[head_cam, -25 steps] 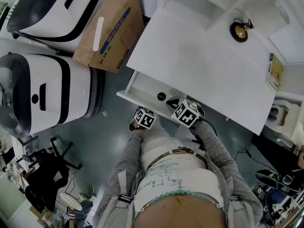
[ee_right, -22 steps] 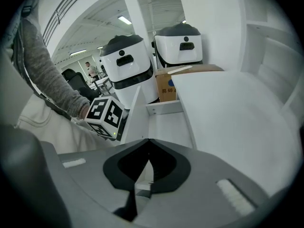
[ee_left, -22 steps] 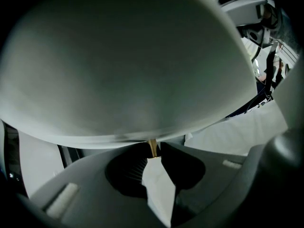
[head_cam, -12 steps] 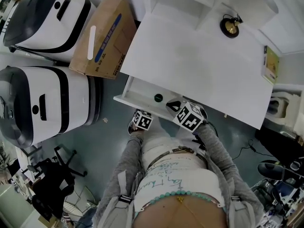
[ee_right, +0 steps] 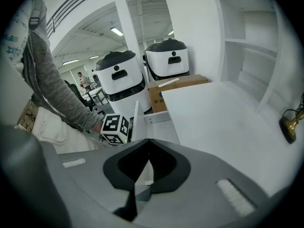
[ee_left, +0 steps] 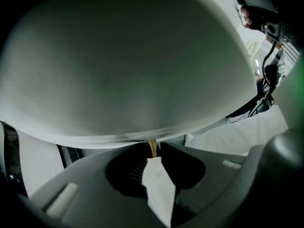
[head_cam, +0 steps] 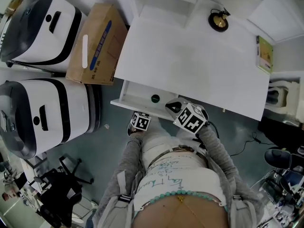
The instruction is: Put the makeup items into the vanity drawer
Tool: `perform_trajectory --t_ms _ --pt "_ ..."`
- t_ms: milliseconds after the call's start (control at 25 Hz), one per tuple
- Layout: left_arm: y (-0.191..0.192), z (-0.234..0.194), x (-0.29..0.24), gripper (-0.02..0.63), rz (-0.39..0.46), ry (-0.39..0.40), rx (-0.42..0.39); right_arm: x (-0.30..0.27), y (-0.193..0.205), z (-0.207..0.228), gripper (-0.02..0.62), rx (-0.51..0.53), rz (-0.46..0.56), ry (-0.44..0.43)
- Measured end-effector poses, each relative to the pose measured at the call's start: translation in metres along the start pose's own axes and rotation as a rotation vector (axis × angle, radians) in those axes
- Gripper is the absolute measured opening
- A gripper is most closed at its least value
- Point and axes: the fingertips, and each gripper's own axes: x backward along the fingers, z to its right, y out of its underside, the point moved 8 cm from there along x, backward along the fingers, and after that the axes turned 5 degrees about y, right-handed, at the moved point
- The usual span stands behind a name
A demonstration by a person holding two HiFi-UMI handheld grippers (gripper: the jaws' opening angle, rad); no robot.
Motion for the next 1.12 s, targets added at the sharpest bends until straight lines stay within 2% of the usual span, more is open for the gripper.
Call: perform_trajectory --t_ms 640,1120 --pt "-0.003 -0.003 -0.001 0.091 -0.009 -0.016 0.0 0.035 0.017 0.002 0.028 -0.077 0.045 0.093" --pt "-0.028 -0.008 -0.006 0.091 0.003 -0.004 -0.009 0.057 0.03 0.013 0.029 -0.14 0.05 0.169"
